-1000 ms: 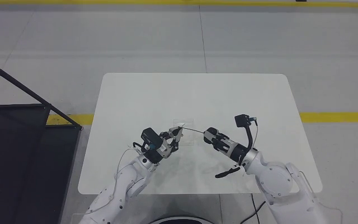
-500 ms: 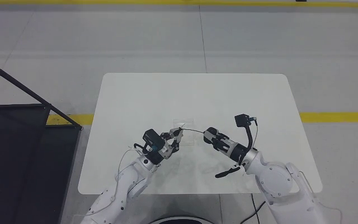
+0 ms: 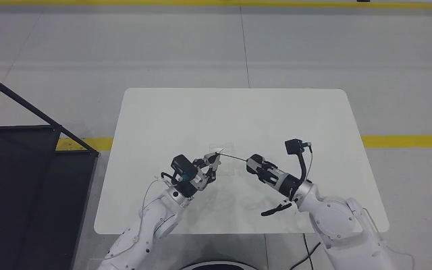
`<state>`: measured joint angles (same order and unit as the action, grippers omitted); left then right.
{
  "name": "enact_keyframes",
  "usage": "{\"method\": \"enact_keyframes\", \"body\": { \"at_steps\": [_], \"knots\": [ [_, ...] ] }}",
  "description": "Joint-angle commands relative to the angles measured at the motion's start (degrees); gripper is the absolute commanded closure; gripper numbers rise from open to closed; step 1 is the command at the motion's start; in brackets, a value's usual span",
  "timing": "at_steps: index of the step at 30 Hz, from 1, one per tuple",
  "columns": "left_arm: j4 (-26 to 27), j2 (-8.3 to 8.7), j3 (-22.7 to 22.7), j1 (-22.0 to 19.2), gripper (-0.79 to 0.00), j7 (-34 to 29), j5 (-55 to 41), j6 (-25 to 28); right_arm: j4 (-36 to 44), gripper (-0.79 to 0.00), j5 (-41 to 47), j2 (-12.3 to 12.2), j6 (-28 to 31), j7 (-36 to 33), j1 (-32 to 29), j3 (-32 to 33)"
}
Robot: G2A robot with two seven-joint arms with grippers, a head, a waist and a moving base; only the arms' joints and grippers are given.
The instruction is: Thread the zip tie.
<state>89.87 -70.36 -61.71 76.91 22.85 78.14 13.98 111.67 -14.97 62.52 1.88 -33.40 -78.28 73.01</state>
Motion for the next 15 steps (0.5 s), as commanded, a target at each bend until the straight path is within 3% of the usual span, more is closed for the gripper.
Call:
{"method": "enact_keyframes", "body": {
  "at_steps": [1, 15],
  "knots": [
    [0.0, -0.02, 0.0, 0.0, 0.000, 0.0, 0.2, 0.2, 0.0, 0.000, 0.1, 0.0, -0.1, -0.1, 0.1, 0.0],
    [0.1, -0.27, -0.4, 0.2, 0.000, -0.3, 0.1, 0.5, 0.1, 0.000, 0.2, 0.1, 0.6, -0.2, -0.3, 0.3]
  ]
}}
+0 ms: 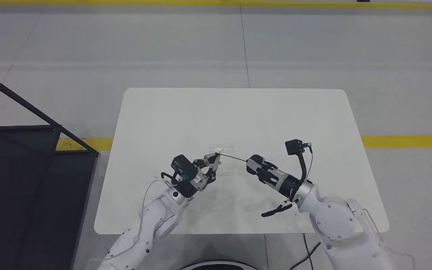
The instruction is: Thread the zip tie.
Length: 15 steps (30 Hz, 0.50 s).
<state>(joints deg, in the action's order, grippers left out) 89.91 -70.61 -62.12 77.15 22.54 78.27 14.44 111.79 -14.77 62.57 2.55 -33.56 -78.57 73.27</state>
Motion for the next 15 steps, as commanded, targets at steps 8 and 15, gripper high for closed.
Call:
{"method": "enact_keyframes", "body": {
  "at_steps": [8, 15],
  "knots": [
    [0.0, -0.12, -0.2, 0.0, 0.000, 0.0, 0.7, 0.3, -0.1, 0.000, 0.1, 0.1, -0.3, -0.1, 0.1, 0.0],
    [0.2, -0.21, -0.2, 0.3, 0.000, 0.2, 1.3, 0.1, -0.1, 0.000, 0.1, 0.1, -0.9, -0.4, 0.2, 0.0]
  ]
}}
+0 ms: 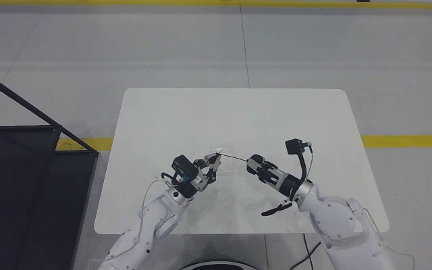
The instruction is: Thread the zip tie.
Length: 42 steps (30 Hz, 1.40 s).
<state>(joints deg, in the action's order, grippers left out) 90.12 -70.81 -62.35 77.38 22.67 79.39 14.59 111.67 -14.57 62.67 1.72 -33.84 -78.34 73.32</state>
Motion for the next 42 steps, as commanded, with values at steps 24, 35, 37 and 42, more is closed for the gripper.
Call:
{"method": "enact_keyframes", "body": {
  "at_steps": [24, 35, 37, 42],
  "knots": [
    [0.2, -0.38, -0.3, 0.4, 0.000, 0.4, 1.1, -0.4, 0.1, 0.000, -0.1, 0.1, -0.5, -0.2, -0.1, 0.1],
    [0.1, -0.51, -0.5, 0.4, 0.000, 0.7, 1.6, -0.4, 0.1, 0.000, -0.6, 0.2, -1.3, -0.7, 0.2, -0.1],
    [0.1, -0.54, -0.5, 0.5, 0.000, 0.7, 1.7, -0.6, 0.1, 0.000, -0.6, 0.2, -1.4, -0.7, 0.2, -0.2],
    [0.1, -0.61, -0.5, 0.5, 0.000, 0.8, 2.3, -0.9, 0.2, 0.000, -0.7, 0.2, -1.5, -0.6, 0.2, -0.2]
  ]
}}
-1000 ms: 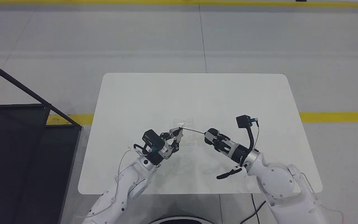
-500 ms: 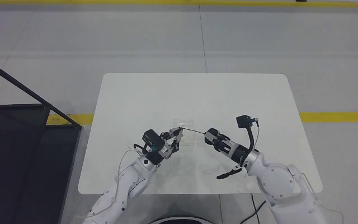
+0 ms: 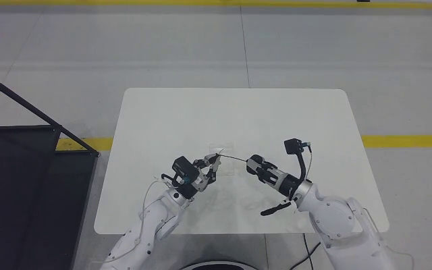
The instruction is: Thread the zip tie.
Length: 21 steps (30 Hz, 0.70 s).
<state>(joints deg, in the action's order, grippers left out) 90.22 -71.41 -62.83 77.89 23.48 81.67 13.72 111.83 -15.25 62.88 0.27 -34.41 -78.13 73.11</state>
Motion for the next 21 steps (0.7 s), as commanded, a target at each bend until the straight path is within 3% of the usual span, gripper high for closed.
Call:
{"method": "enact_keyframes", "body": {
  "at_steps": [1, 21],
  "knots": [
    [0.0, -0.03, 0.0, 0.0, 0.000, 0.0, 0.0, 0.0, 0.0, 0.000, 0.0, 0.0, 0.0, 0.0, 0.0, 0.0],
    [-0.2, -0.36, 0.0, -0.1, 0.000, -0.3, 0.0, -0.2, 0.3, 0.000, 0.6, 0.0, 1.3, 0.2, -0.9, 0.8]
  ]
}}
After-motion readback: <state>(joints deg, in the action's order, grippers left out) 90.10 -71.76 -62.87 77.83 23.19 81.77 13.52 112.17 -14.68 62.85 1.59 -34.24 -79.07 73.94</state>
